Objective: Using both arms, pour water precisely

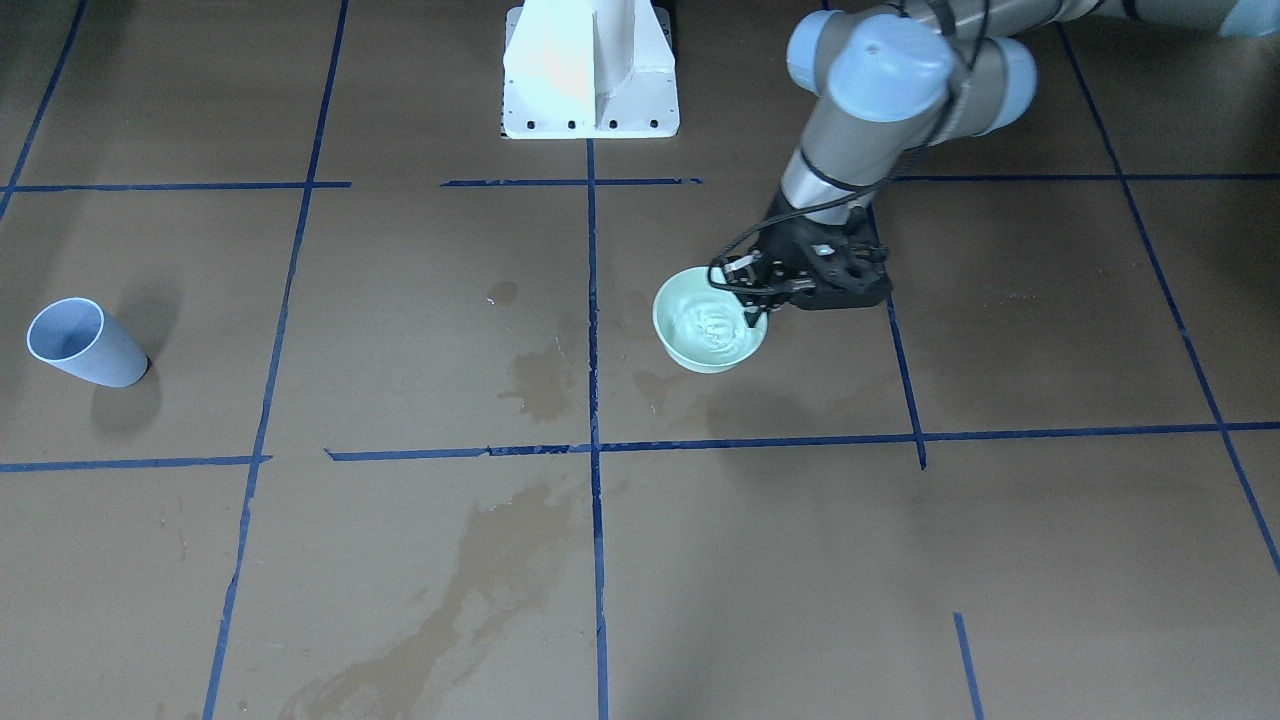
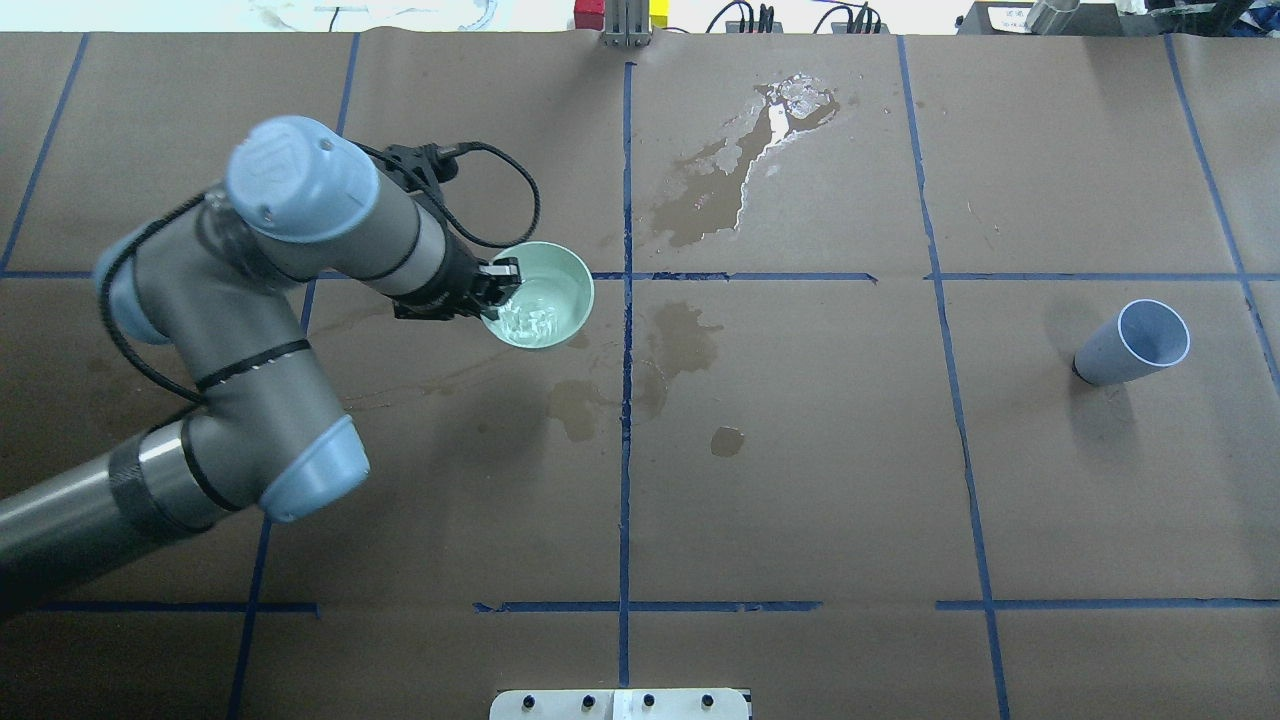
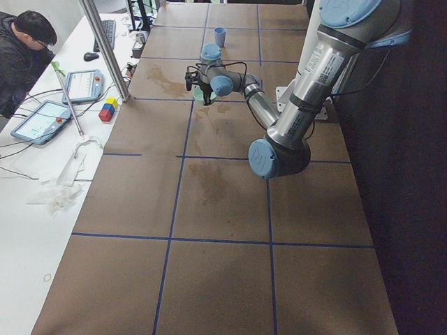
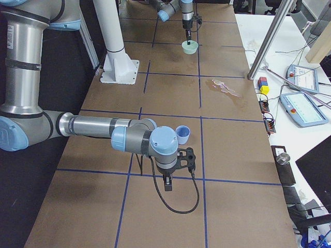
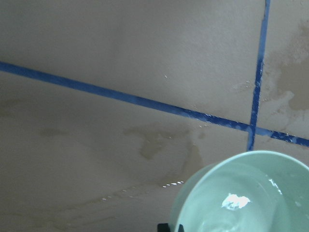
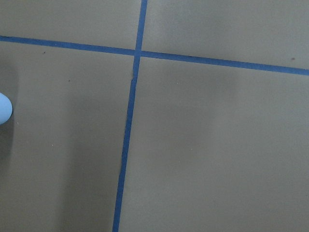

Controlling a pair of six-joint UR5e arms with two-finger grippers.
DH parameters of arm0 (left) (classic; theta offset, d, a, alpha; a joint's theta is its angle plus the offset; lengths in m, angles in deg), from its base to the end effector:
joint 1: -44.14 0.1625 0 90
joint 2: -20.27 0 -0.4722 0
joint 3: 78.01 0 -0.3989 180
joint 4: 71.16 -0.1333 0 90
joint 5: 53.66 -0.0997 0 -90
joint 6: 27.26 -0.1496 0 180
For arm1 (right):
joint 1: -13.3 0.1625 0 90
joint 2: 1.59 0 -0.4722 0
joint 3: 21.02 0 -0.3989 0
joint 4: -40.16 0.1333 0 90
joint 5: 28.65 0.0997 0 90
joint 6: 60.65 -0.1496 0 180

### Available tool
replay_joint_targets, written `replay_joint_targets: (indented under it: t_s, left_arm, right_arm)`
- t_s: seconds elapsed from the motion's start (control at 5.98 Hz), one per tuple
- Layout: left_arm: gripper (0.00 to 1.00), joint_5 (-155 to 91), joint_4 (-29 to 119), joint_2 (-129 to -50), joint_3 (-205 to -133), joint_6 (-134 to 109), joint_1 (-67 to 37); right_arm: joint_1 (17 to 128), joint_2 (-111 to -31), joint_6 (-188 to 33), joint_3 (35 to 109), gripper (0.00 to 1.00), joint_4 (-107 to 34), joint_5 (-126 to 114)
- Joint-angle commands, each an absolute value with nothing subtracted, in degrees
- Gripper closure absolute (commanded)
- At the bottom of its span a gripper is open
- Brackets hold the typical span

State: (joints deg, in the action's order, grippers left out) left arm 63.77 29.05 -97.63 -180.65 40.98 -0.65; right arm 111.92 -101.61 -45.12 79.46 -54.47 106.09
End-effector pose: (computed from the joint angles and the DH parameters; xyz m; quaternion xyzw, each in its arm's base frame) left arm 0.4443 -0.5318 0.3273 0.0493 0.4656 -0.0757 0.8804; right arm 0.0889 -0.3996 0.7375 0.0467 -0.3790 -0.0419 0.9233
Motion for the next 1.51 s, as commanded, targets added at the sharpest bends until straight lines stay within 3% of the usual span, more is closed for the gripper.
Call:
replay_joint_targets:
  t_s: [0.0, 0.5, 0.84, 1.17, 1.34]
  left_arm:
    - [1.00, 70.59, 29.12, -89.20, -181.19, 24.25, -10.48]
    - [1.00, 84.03, 34.19, -74.36, -179.96, 3.20, -25.52]
    - [1.00, 84.86, 47.23, -65.54, -175.51, 0.33, -27.23]
    - [1.00, 84.25, 67.50, -66.03, -162.80, 9.93, -26.79]
    - [1.00, 84.07, 72.31, -66.39, -161.51, 17.48, -26.44]
  right_arm:
    - [111.92, -101.61, -45.18, 79.44, 0.00, -54.41, 106.09]
    - [111.83, -101.61, -45.18, 79.44, 0.00, -54.41, 106.09]
    - [111.92, -101.61, -45.18, 79.44, 0.00, -54.41, 106.09]
    - [111.83, -101.35, -45.26, 79.44, 0.00, -54.41, 106.09]
    - [111.65, -101.26, -45.27, 79.44, 0.00, -54.41, 106.00]
